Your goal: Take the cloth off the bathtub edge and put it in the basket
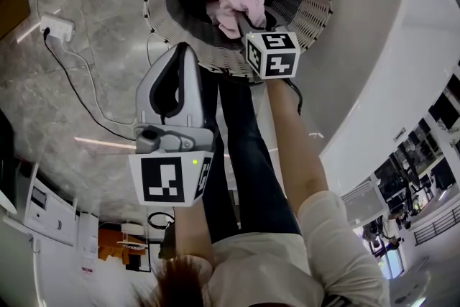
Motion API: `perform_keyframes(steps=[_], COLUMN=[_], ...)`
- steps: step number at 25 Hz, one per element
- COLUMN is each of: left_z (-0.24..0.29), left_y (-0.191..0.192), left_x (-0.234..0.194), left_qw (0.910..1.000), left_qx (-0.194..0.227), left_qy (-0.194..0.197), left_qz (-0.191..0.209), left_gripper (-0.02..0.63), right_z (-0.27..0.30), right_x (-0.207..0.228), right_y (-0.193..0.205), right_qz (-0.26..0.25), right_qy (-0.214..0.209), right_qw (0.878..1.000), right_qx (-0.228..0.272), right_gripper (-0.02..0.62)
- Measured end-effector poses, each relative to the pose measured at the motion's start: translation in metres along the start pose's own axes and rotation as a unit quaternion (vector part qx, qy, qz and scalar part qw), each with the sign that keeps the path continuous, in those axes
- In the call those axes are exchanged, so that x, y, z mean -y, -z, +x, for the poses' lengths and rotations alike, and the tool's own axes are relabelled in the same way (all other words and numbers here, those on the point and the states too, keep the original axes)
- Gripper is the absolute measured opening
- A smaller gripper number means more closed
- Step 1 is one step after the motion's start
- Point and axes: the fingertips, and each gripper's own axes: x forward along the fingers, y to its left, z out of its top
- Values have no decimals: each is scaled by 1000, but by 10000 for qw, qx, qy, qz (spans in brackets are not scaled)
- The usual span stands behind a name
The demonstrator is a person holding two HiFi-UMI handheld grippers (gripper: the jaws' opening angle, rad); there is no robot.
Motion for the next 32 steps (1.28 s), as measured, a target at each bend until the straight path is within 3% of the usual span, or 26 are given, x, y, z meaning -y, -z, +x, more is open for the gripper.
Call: perform_keyframes(steps=[12,26,32], left_z=[-1,-7,-16], left_y=[-6,-38,-70], left_x=[3,15,24], left_qw=[10000,9995,9981], left_qx=[37,275,578], left_qy=[37,42,0], left_qz=[24,155,234], left_gripper=[14,14,14], right_z=[-2,-31,-60], right_x=[0,0,-4], right_y=[1,-45,-68], right_qz=[168,9,17], right_qy=[10,85,93], right_qw=[9997,9996,9987], right_qx=[-171,262,492], right_gripper=[188,183,52])
